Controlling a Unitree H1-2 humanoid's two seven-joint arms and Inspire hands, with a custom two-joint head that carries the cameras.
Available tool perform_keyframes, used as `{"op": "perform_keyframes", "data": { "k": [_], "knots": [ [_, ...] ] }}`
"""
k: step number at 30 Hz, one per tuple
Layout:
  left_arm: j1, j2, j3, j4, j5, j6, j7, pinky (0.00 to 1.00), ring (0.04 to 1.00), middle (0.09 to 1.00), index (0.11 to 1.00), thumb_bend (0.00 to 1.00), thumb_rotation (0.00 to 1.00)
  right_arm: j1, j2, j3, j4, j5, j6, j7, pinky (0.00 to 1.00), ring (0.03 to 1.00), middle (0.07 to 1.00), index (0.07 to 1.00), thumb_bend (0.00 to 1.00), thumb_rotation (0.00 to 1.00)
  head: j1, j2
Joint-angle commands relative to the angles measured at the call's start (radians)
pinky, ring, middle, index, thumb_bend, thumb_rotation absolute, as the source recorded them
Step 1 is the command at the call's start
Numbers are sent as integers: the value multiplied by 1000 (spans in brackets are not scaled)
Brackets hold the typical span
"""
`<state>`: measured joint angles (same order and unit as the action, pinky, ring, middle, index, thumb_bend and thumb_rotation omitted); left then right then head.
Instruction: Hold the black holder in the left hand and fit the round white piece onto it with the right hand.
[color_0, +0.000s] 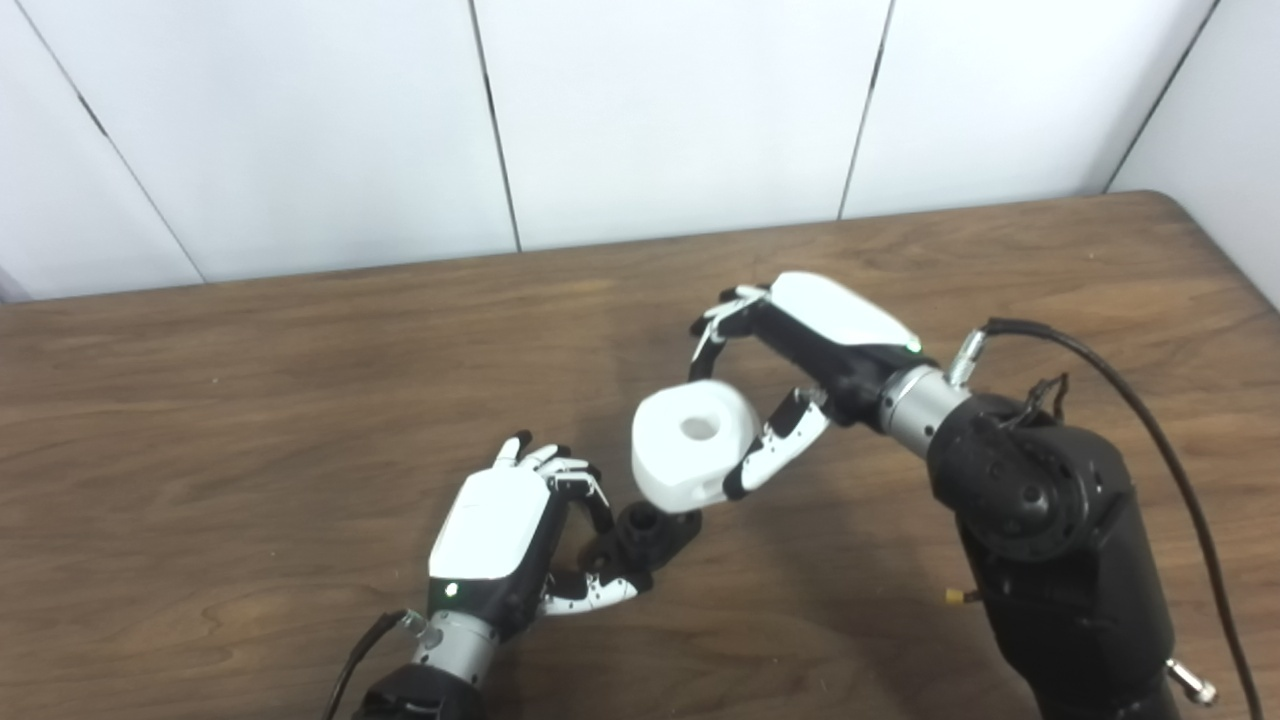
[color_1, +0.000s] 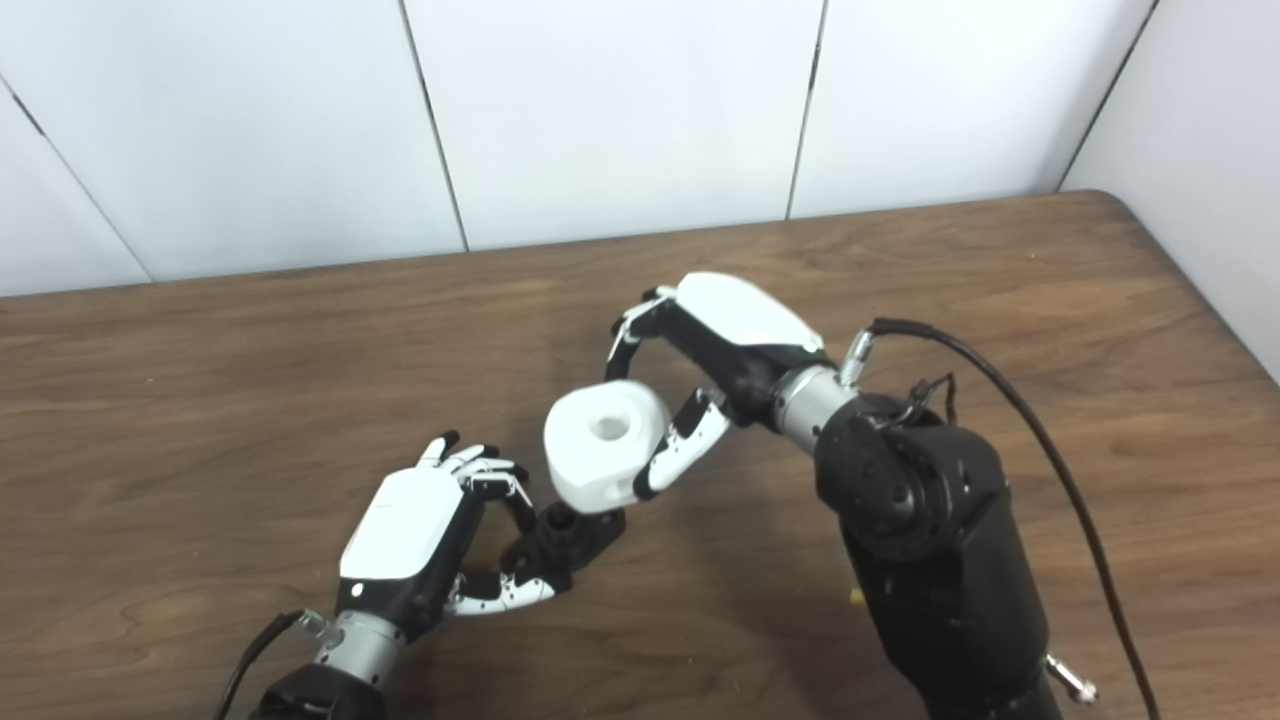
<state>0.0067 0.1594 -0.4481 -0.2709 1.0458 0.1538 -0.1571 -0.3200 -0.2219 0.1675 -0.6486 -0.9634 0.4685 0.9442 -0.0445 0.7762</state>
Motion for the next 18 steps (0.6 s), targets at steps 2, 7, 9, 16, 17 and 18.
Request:
{"op": "perform_keyframes", "data": {
  "k": [2,7,9,16,17,18],
  "knots": [
    [-4,-8,-22,26,20,8,-37,1000,881,766,486,520,47,-28,20,2,-41,-7,-1,-2,1000,949,836,481,526,140,11,6],
    [-9,-16,-25,29,24,17,-42,1000,884,765,487,520,48,-28,30,-1,-42,1,-1,5,1000,948,837,481,526,141,36,13],
    [-11,-19,-28,32,26,23,-41,1000,883,764,487,520,48,-26,37,-5,-43,4,-1,5,1000,950,838,481,525,141,45,14],
    [-16,-19,-37,43,27,27,-35,1000,885,768,486,520,48,-25,60,-34,-64,2,1,30,1000,958,837,482,525,138,54,17],
    [-17,-19,-38,44,28,27,-34,1000,884,769,486,520,48,-26,63,-40,-66,2,1,35,1000,959,839,482,525,138,56,16],
    [-17,-19,-39,45,29,26,-32,1000,884,768,486,520,48,-26,65,-43,-67,3,1,38,1000,960,840,482,525,138,56,16]
  ]
}}
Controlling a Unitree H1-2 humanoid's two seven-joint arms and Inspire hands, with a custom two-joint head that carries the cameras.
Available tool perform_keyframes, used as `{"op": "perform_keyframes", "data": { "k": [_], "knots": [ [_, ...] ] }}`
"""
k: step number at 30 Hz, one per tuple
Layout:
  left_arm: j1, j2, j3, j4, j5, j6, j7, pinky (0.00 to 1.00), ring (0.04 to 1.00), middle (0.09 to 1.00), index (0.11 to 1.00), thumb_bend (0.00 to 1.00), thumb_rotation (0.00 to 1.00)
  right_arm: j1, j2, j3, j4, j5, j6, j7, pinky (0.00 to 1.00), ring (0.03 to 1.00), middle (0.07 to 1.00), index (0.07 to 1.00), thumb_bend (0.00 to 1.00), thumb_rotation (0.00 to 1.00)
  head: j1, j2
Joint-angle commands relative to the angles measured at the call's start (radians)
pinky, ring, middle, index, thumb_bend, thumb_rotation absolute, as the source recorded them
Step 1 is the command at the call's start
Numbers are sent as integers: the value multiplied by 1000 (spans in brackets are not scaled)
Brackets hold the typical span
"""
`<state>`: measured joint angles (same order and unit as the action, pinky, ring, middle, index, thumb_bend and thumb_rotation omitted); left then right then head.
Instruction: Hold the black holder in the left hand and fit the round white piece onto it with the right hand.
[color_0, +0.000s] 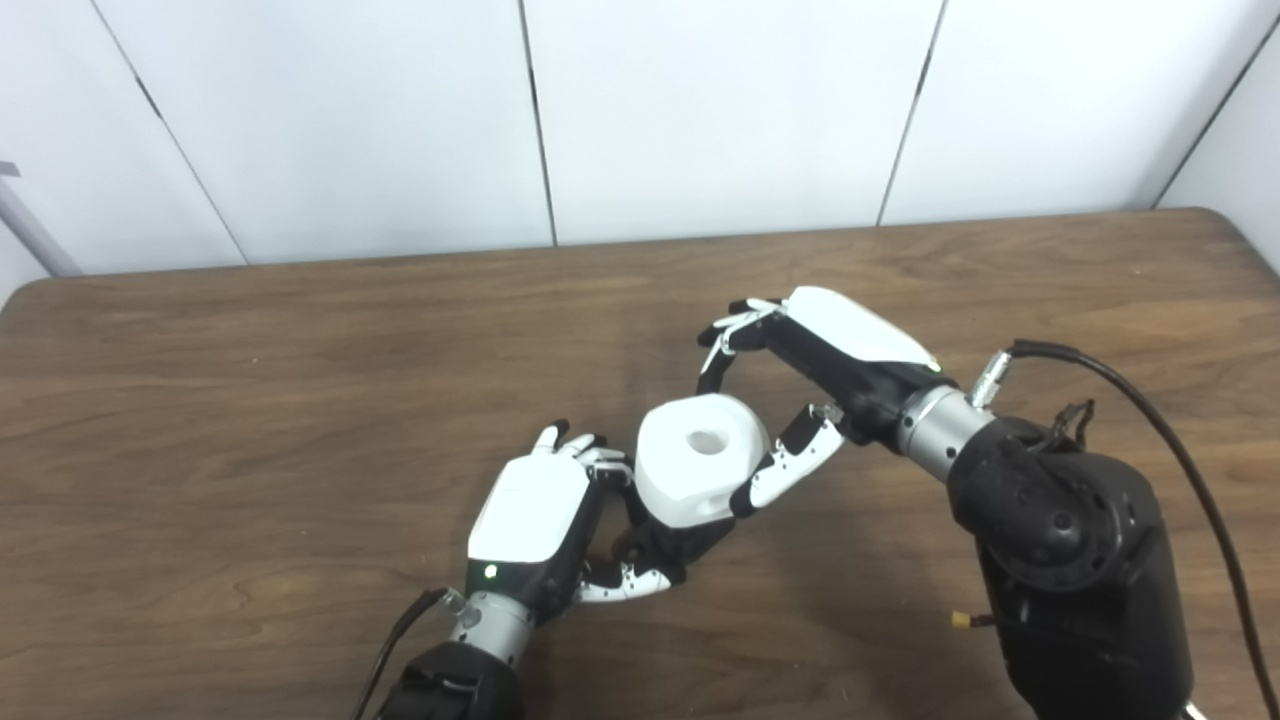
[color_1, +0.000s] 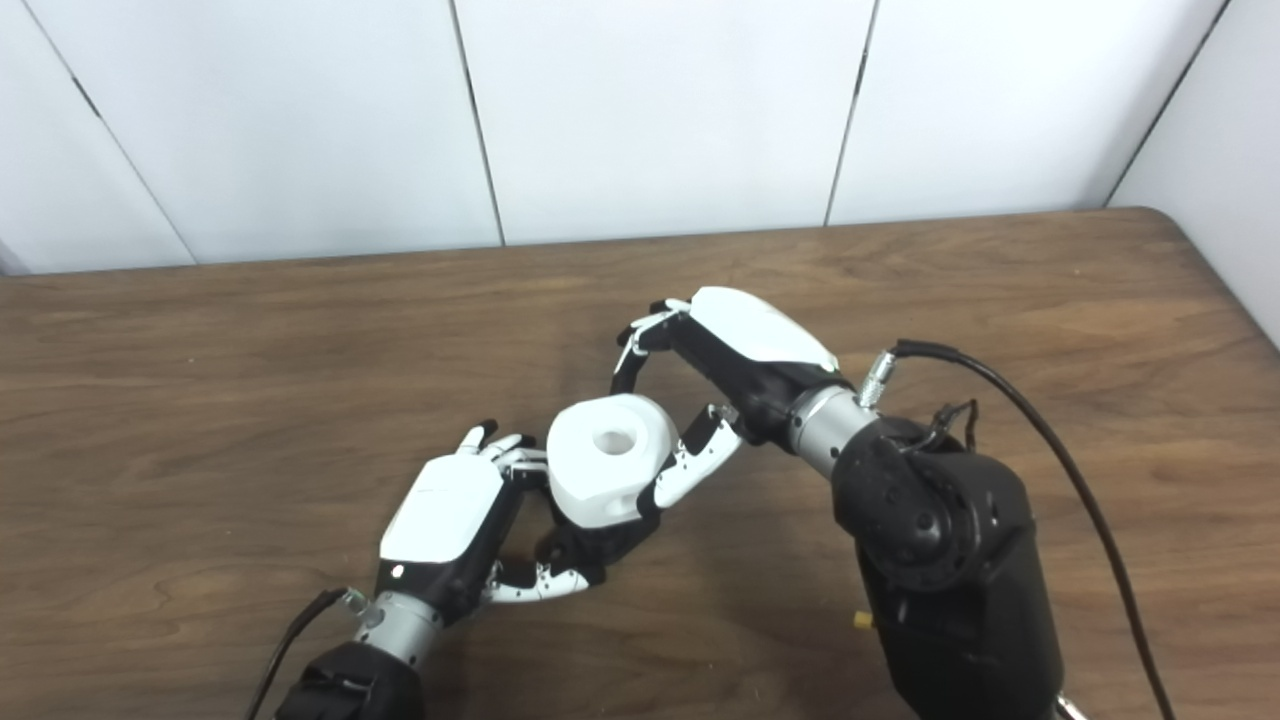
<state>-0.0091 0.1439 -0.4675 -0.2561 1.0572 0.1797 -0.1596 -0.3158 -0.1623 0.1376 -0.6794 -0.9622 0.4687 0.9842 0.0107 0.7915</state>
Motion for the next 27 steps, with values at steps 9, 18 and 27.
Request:
{"op": "perform_keyframes", "data": {
  "k": [9,18,27],
  "knots": [
    [-3,-3,-24,37,22,-4,-15,1000,878,762,486,521,49,-18,15,1,-39,9,-1,-16,1000,952,837,482,525,139,12,2],
    [-6,-2,-26,36,25,-2,-14,999,877,762,486,521,49,-3,15,27,-13,23,-8,-66,1000,947,840,482,525,138,11,5],
    [-6,-3,-24,34,24,1,-19,1000,881,763,486,521,49,8,16,47,3,29,-7,-99,1000,940,838,481,525,138,13,4]
  ]
}}
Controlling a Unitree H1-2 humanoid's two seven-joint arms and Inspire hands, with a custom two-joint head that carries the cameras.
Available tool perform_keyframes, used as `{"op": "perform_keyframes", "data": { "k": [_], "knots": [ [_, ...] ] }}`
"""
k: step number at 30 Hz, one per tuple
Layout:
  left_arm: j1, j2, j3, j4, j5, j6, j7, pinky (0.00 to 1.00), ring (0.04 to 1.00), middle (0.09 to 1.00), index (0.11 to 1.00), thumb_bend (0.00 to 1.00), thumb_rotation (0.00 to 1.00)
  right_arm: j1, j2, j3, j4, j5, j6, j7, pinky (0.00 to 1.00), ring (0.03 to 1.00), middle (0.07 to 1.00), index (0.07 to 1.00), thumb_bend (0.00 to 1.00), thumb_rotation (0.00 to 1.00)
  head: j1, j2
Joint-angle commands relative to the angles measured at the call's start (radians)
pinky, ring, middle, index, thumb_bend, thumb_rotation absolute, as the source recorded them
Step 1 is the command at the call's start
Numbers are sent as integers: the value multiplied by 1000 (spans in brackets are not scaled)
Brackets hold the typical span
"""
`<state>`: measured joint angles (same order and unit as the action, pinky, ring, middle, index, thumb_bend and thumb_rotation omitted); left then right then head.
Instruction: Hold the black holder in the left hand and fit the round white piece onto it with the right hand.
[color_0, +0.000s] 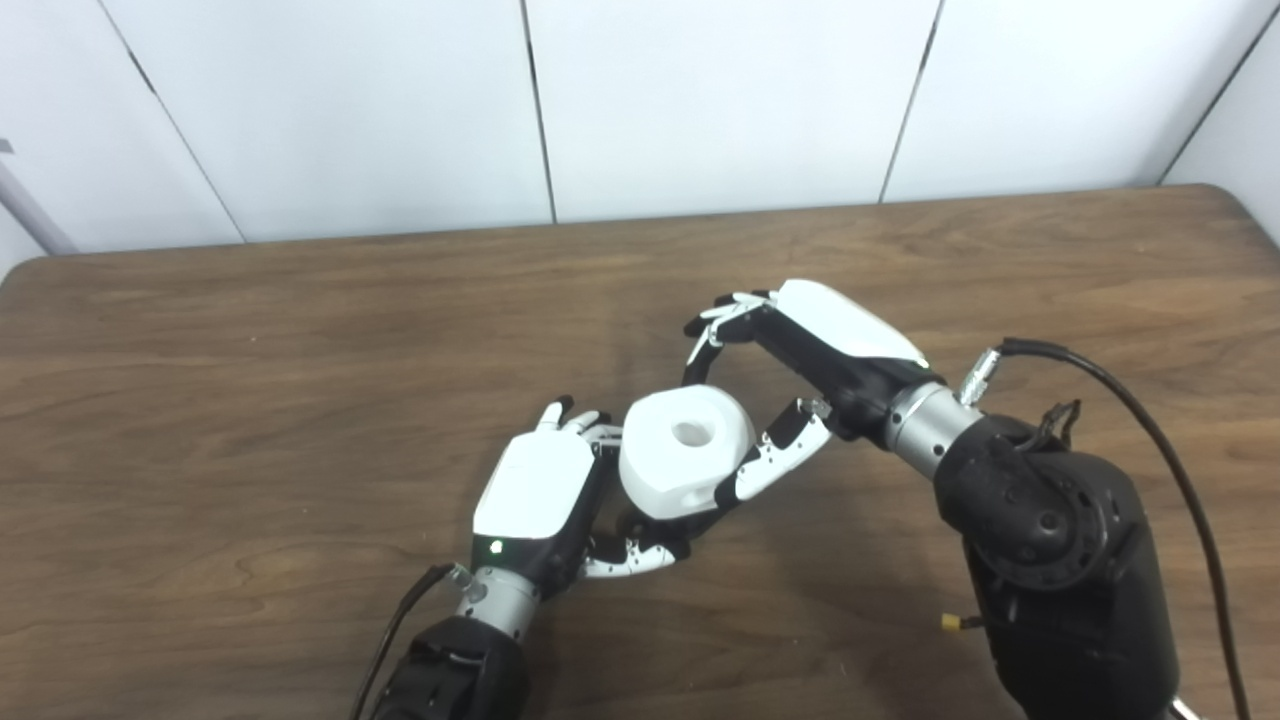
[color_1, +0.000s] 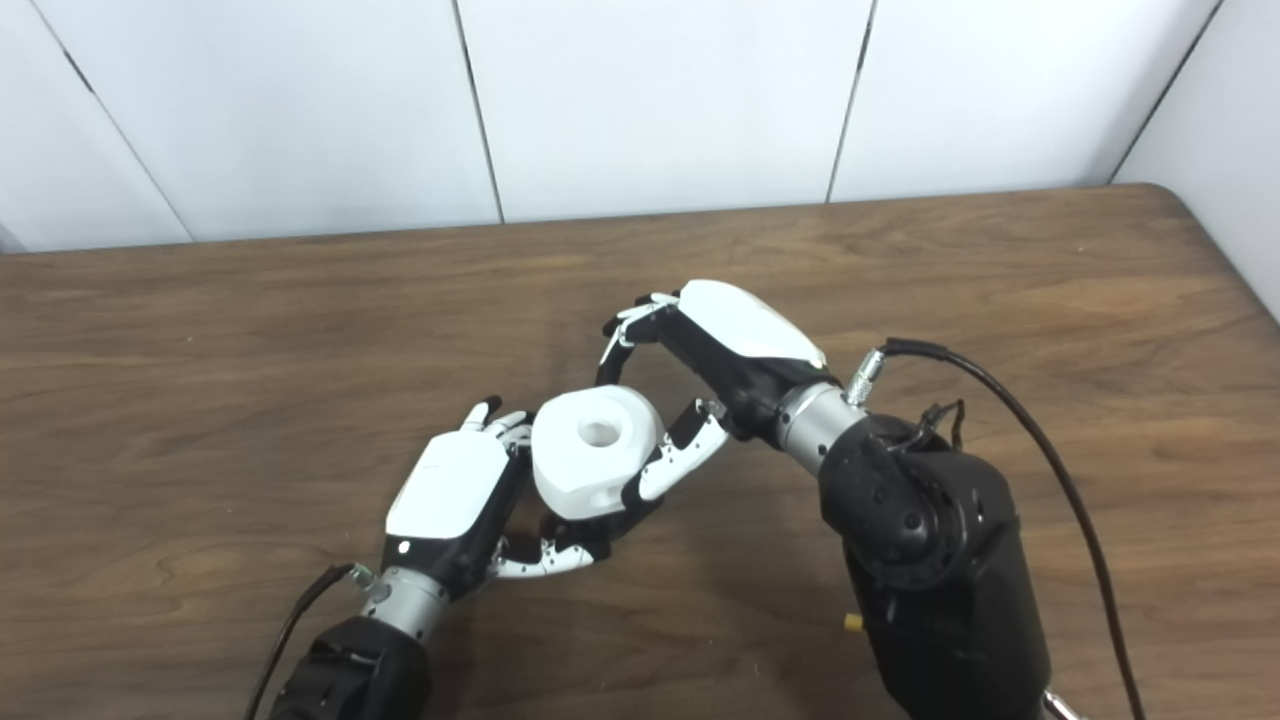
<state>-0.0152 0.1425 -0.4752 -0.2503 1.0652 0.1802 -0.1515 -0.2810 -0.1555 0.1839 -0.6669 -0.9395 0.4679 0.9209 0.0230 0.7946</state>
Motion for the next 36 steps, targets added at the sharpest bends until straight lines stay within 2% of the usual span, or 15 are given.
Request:
{"op": "perform_keyframes", "data": {
  "k": [1,23,36],
  "knots": [
    [0,-1,-16,29,16,-1,-24,1000,880,763,486,521,49,-27,9,1,-10,6,-6,-36,1000,939,837,481,525,138,0,1],
    [0,1,-11,14,13,5,-41,1000,886,767,486,520,48,-8,-12,15,7,9,-10,-71,1000,942,835,482,525,135,-19,3],
    [1,1,-10,14,14,-1,-25,1000,878,763,486,521,49,11,-21,22,14,30,-12,-94,1000,949,835,482,525,135,-25,4]
  ]
}}
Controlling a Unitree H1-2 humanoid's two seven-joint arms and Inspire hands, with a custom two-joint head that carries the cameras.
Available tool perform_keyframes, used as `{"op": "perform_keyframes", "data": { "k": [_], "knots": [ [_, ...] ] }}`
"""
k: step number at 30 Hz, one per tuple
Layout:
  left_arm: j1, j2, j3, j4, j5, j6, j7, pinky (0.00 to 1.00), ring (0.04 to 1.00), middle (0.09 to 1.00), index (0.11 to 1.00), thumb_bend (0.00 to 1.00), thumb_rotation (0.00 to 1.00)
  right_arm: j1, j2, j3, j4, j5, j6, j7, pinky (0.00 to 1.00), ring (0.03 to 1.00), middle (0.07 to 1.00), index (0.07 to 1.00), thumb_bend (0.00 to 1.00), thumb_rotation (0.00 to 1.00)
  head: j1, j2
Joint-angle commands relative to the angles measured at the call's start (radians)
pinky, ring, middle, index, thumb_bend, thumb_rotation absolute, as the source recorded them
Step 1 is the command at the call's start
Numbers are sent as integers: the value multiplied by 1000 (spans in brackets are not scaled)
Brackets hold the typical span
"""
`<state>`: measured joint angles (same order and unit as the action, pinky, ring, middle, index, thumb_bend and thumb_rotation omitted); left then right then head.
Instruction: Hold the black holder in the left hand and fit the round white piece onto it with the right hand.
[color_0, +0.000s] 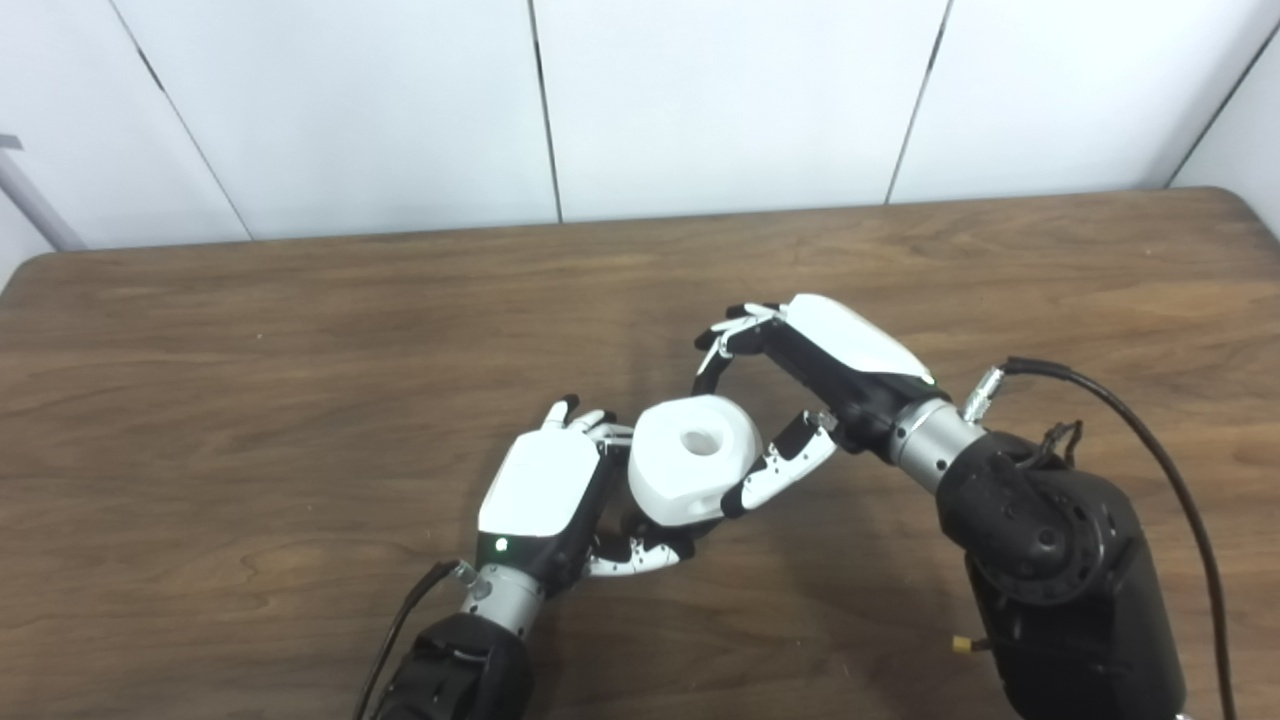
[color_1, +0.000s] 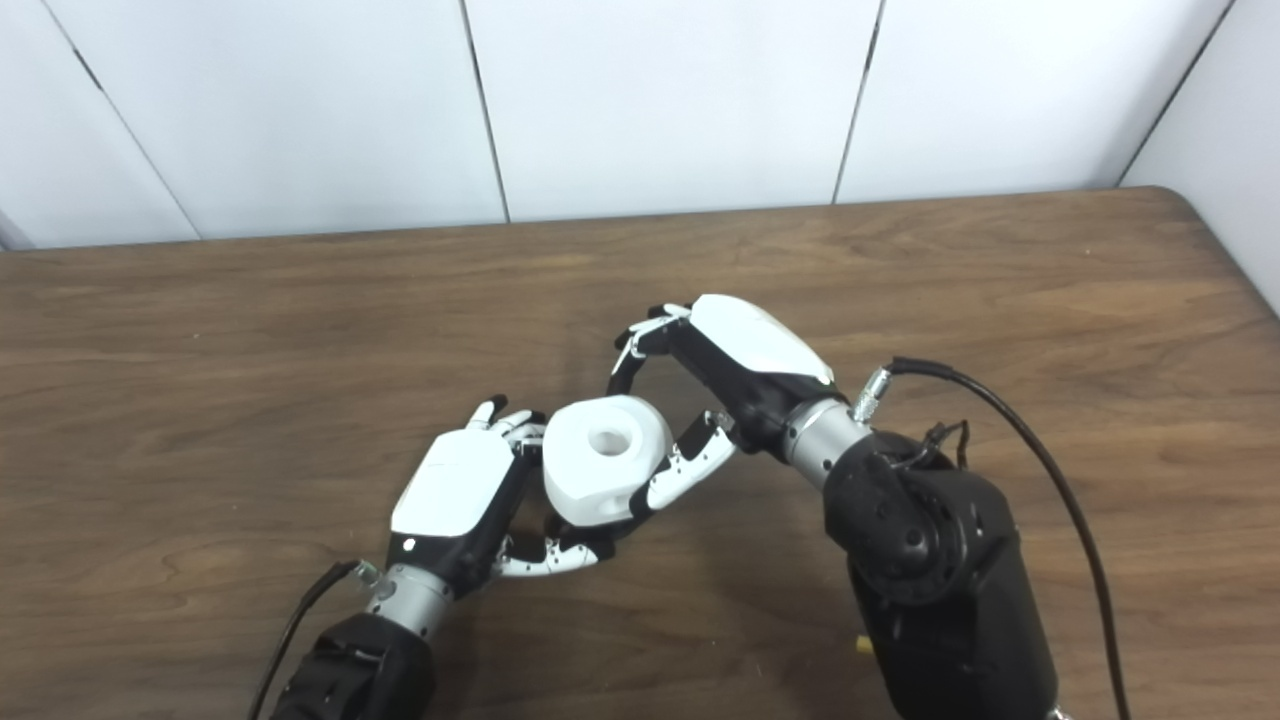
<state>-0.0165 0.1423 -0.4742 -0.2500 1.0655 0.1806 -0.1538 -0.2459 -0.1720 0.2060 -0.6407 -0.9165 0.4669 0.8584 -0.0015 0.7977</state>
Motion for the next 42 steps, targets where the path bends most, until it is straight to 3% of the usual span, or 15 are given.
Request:
{"op": "perform_keyframes", "data": {
  "k": [1,42],
  "knots": [
    [3,1,-11,14,14,-1,-23,1000,878,764,486,521,49,-23,-5,1,-12,8,-12,-33,1000,949,836,482,525,135,0,0],
    [-4,0,-11,16,14,3,-31,1000,881,765,486,520,48,-6,-42,43,19,27,-9,-93,1000,967,836,482,525,135,-9,-1]
  ]
}}
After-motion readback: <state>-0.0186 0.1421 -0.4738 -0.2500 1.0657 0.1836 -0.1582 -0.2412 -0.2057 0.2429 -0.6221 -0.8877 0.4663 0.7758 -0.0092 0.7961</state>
